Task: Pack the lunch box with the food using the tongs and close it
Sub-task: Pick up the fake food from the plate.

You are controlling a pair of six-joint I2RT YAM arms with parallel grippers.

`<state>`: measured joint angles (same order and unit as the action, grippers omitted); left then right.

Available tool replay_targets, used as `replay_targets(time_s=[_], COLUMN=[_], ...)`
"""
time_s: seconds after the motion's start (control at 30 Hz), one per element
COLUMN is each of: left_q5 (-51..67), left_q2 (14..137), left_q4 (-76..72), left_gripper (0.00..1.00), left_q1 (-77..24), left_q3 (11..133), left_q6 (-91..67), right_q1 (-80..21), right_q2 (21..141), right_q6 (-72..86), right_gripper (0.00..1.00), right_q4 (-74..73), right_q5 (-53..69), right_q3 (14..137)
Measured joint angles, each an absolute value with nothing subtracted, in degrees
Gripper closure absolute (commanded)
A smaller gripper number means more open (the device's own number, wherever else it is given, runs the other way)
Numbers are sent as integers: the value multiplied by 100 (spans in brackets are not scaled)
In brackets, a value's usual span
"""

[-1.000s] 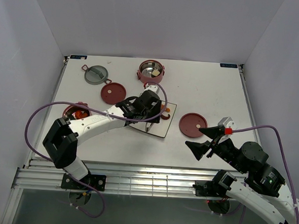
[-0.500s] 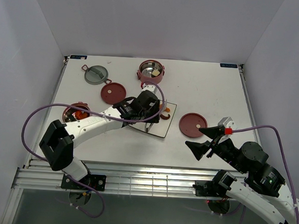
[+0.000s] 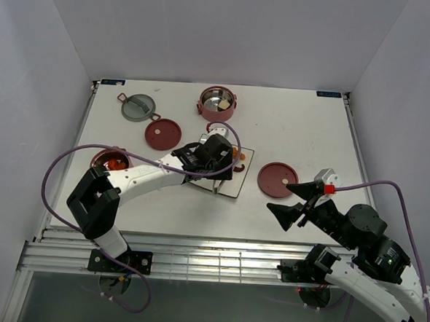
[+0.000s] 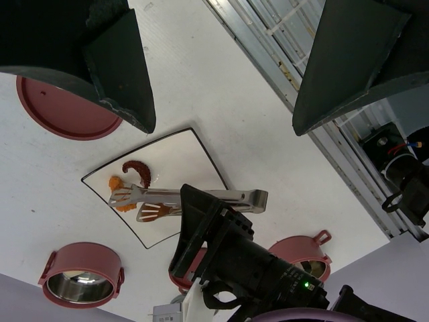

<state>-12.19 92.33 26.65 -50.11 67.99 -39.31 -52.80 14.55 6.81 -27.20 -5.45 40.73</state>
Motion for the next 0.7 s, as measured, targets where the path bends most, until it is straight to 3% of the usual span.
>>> replay_targets(time_s=[0.7], left_q5=[-996], left_q2=[9633], left_q4=[2401], left_gripper=[37], left_q1=[-5013], left_q3=[7028], left_q6=[-3795], right_q1=[-5280], right_q2=[1396], right_q6=[681], right_gripper=[12], right_q4=[-2729], right_q5=[-545], right_q3=[4073])
